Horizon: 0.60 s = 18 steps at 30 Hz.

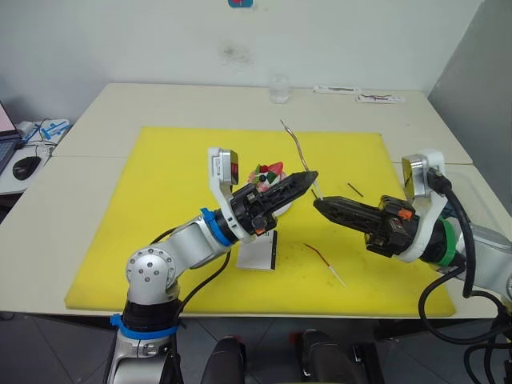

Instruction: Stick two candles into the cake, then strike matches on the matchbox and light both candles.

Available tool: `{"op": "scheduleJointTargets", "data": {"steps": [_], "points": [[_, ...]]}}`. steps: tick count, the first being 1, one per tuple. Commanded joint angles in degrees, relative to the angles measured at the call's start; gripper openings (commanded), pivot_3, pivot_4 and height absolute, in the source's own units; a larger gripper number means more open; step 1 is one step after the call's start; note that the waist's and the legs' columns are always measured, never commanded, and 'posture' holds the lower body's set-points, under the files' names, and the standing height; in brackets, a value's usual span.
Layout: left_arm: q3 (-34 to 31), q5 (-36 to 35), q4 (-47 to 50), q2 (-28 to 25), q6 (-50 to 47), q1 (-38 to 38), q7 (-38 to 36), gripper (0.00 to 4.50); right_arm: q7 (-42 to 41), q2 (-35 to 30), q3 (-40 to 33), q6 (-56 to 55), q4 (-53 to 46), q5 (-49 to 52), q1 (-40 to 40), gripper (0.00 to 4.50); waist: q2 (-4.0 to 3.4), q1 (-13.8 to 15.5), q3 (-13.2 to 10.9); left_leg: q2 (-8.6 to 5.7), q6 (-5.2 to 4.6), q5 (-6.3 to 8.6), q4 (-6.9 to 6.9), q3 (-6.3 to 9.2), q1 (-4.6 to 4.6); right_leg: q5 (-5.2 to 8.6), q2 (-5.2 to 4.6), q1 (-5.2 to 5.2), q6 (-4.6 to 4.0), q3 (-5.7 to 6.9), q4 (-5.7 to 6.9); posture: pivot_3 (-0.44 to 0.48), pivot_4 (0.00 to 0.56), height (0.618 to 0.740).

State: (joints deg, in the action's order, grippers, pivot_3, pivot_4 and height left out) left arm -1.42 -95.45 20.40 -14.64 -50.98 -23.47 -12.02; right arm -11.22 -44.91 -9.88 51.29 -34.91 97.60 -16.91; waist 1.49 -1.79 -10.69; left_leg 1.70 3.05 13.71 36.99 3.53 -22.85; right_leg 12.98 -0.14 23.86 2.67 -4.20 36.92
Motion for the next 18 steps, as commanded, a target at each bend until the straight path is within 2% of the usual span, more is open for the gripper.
{"op": "scheduleJointTargets", "data": {"steps": [1,4,6,9,13,15,18], "points": [[0.02,-0.10,2.50,-0.58,0.42,-0.44,-1.20,0.00,-1.48,-1.72,-1.15,-0.77,-0.31,-1.48,-0.53,1.61,0.00,0.00,0.00,0.00,0.00,0.00,0.00,0.00,0.00,0.00,0.00,0.01,0.00,0.00,0.00,0.000,0.150,0.740],[-0.37,1.93,2.65,-1.03,1.45,-0.89,-0.96,0.00,-3.99,-3.99,-1.89,-0.12,-0.59,-4.75,0.34,2.72,0.00,0.01,0.00,0.00,0.00,0.00,-0.01,0.00,-0.05,0.00,0.00,0.10,0.00,0.00,0.02,0.000,0.150,0.740],[-1.14,6.19,3.75,-3.02,2.19,-1.85,-1.57,0.00,-9.99,-8.50,-2.20,0.17,-2.37,-13.58,2.60,3.46,0.00,0.07,0.00,0.00,0.00,0.00,-0.02,-0.01,-0.08,0.00,0.00,0.14,0.00,0.00,0.02,0.000,0.150,0.740],[-3.87,12.44,6.91,-9.07,3.09,-2.96,-2.40,0.00,-16.87,-13.39,-1.51,-3.35,-4.60,-26.28,4.22,4.48,0.00,0.06,0.00,0.00,0.00,0.00,-0.07,-0.03,-0.12,0.01,0.00,0.21,-0.02,0.00,0.00,0.000,0.150,0.740],[-7.47,20.55,8.18,-17.78,4.69,-2.79,-5.71,0.00,-23.06,-14.99,1.01,-9.25,-5.90,-38.78,2.68,4.48,-0.01,-0.17,-0.02,0.02,0.01,0.00,-0.15,-0.10,-0.03,0.04,0.00,0.25,-0.06,-0.03,0.04,0.000,0.150,0.740],[-7.61,28.65,7.07,-21.87,7.54,-2.11,-9.03,0.00,-24.54,-14.19,2.53,-10.38,-6.06,-41.44,0.67,4.48,-0.02,-0.09,-0.02,0.02,0.01,0.01,-0.14,-0.09,-0.05,0.05,0.00,0.27,-0.06,-0.01,0.03,0.000,0.150,0.740],[-7.15,37.67,3.28,-23.80,12.79,-1.73,-12.77,0.00,-24.13,-11.83,5.49,-10.02,-5.56,-43.94,-3.82,4.48,-0.02,-0.06,-0.03,0.02,0.02,0.01,-0.11,-0.14,-0.06,0.04,-0.04,0.27,-0.06,-0.01,-0.02,0.000,0.150,0.740]]}}
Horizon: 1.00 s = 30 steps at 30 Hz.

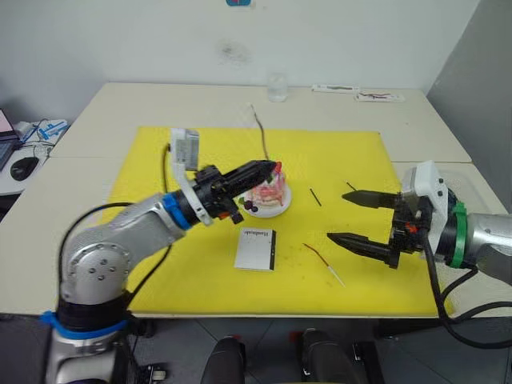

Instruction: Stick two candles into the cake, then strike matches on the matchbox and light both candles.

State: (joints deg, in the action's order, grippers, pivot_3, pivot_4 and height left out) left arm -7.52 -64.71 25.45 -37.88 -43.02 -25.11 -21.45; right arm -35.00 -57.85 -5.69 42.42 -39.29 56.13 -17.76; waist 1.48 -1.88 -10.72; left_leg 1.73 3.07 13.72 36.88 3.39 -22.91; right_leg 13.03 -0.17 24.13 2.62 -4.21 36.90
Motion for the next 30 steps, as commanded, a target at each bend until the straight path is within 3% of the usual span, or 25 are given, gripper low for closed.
{"op": "scheduleJointTargets", "data": {"steps": [1,7,17,30], "points": [[-1.01,9.22,-3.85,-0.27,6.57,-0.38,-4.27,0.00,0.12,2.17,2.41,-0.74,-0.69,-3.29,-4.86,4.48,0.02,0.05,-0.01,0.00,0.00,0.00,0.01,-0.01,0.00,0.00,-0.02,0.00,0.00,0.00,-0.01,0.000,0.150,0.740],[0.55,18.04,-13.87,2.00,12.63,-2.92,-11.50,0.00,3.51,7.17,5.26,3.15,1.36,-5.28,-10.88,4.48,0.04,0.19,-0.03,0.00,0.00,0.00,-0.04,0.02,-0.10,0.01,-0.02,0.04,-0.02,0.03,-0.01,0.000,0.150,0.740],[4.20,27.01,-28.70,8.71,18.11,-9.81,-21.29,0.00,8.35,11.14,8.96,6.28,-0.19,-12.99,-13.37,4.48,0.07,0.18,-0.05,0.00,0.01,0.01,-0.06,0.05,-0.15,-0.03,-0.01,0.08,0.05,0.06,0.04,0.000,0.150,0.740],[3.52,33.55,-38.63,13.20,23.31,-12.71,-24.34,0.00,10.60,15.70,11.05,8.46,-3.63,-18.02,-11.50,4.48,0.07,0.14,-0.05,0.00,0.01,0.01,-0.05,0.08,-0.14,-0.13,0.00,0.06,0.22,0.07,0.07,0.000,0.150,0.740]]}}
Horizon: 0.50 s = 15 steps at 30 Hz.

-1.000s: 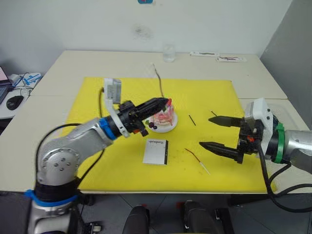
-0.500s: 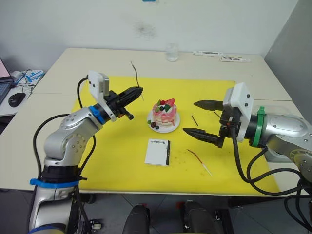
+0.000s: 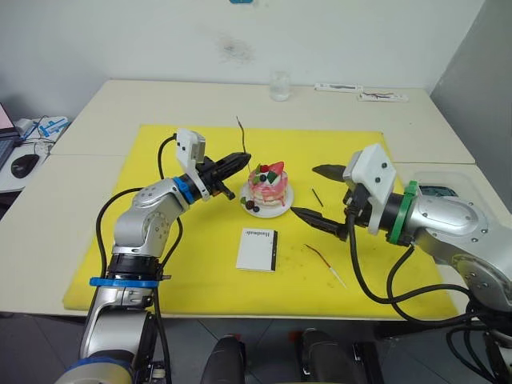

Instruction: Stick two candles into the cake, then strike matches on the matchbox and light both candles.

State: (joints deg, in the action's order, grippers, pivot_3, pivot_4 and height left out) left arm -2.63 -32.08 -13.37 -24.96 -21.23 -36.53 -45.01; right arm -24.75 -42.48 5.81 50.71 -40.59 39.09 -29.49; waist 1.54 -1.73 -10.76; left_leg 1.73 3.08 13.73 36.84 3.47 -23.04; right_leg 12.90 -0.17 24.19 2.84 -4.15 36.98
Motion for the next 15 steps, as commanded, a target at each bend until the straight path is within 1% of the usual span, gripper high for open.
{"op": "scheduleJointTargets", "data": {"steps": [1,11,15], "points": [[-1.37,1.06,0.02,0.40,1.46,-1.32,-0.96,0.00,0.26,0.40,-0.53,0.33,-2.39,-1.07,0.29,4.48,0.00,-0.03,0.00,0.00,0.00,0.00,0.00,0.01,0.00,0.00,0.00,0.00,0.00,0.01,0.00,0.000,0.150,0.740],[-1.23,4.30,-2.88,2.45,4.53,-1.99,-0.88,0.00,-0.30,1.11,-1.03,1.41,-2.58,-1.45,0.06,4.48,0.00,-0.05,0.00,0.00,0.00,0.00,0.01,0.02,0.01,-0.03,0.00,-0.02,0.04,0.01,0.02,0.000,0.150,0.740],[-1.52,4.26,-3.08,3.04,3.97,-2.10,-1.51,0.00,-0.41,1.03,-1.18,1.52,-2.62,-1.48,0.29,4.48,0.00,-0.06,0.00,0.00,0.00,0.00,0.02,0.03,0.02,-0.03,0.00,-0.02,0.04,0.01,0.03,0.000,0.150,0.740]]}}
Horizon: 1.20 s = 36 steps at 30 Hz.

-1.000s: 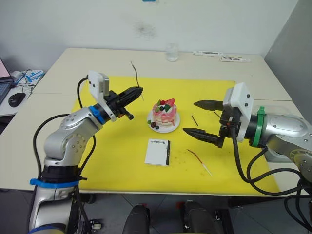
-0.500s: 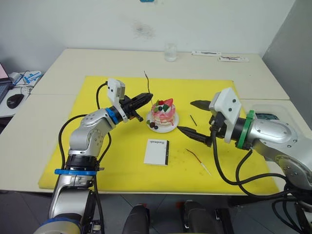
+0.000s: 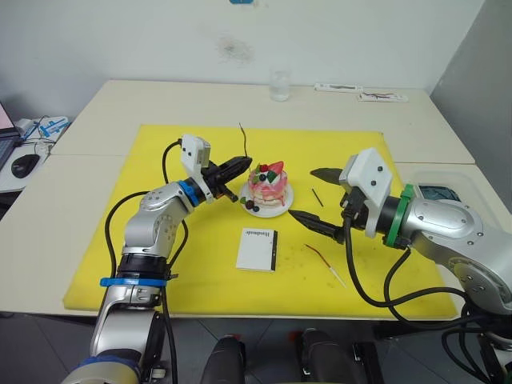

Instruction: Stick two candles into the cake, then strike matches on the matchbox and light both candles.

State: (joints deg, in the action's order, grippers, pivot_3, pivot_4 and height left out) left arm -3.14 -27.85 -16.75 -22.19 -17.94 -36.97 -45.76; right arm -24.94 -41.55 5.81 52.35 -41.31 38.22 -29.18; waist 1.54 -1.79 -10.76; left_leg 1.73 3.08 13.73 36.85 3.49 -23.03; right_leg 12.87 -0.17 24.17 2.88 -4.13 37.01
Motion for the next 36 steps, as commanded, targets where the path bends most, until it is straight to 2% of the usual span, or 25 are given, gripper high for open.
{"op": "scheduleJointTargets", "data": {"steps": [1,6,21,36], "points": [[-1.17,-0.32,0.43,0.44,0.21,-1.66,-0.84,0.00,-0.22,0.08,-1.25,-0.03,-1.98,-0.53,0.07,4.48,0.00,-0.01,0.00,0.00,0.00,0.00,0.00,0.00,0.00,0.00,0.00,0.00,0.00,0.00,0.00,0.000,0.150,0.740],[-1.31,-0.82,1.29,0.50,-1.60,-1.79,-1.71,0.00,-0.52,-0.23,-1.50,0.52,-2.15,-0.34,0.52,4.48,0.00,-0.02,0.00,0.00,0.00,0.00,0.00,0.00,0.00,-0.01,0.00,0.00,0.01,0.00,0.00,0.000,0.150,0.740],[0.06,4.36,-2.38,3.41,4.81,1.57,-1.63,0.00,-1.42,-0.33,-1.44,0.94,-2.43,-0.43,0.79,4.48,0.00,0.01,0.00,0.00,0.00,0.00,0.01,0.02,0.01,-0.02,0.00,-0.02,0.03,0.01,0.01,0.000,0.150,0.740],[-0.02,4.29,-2.44,5.29,4.92,4.22,-1.54,0.00,-1.86,-0.47,-1.66,1.46,-2.80,-0.20,0.85,4.48,-0.01,0.03,0.01,0.00,0.00,0.00,0.03,0.02,0.06,-0.02,0.00,-0.09,0.03,0.01,0.02,0.000,0.150,0.740]]}}
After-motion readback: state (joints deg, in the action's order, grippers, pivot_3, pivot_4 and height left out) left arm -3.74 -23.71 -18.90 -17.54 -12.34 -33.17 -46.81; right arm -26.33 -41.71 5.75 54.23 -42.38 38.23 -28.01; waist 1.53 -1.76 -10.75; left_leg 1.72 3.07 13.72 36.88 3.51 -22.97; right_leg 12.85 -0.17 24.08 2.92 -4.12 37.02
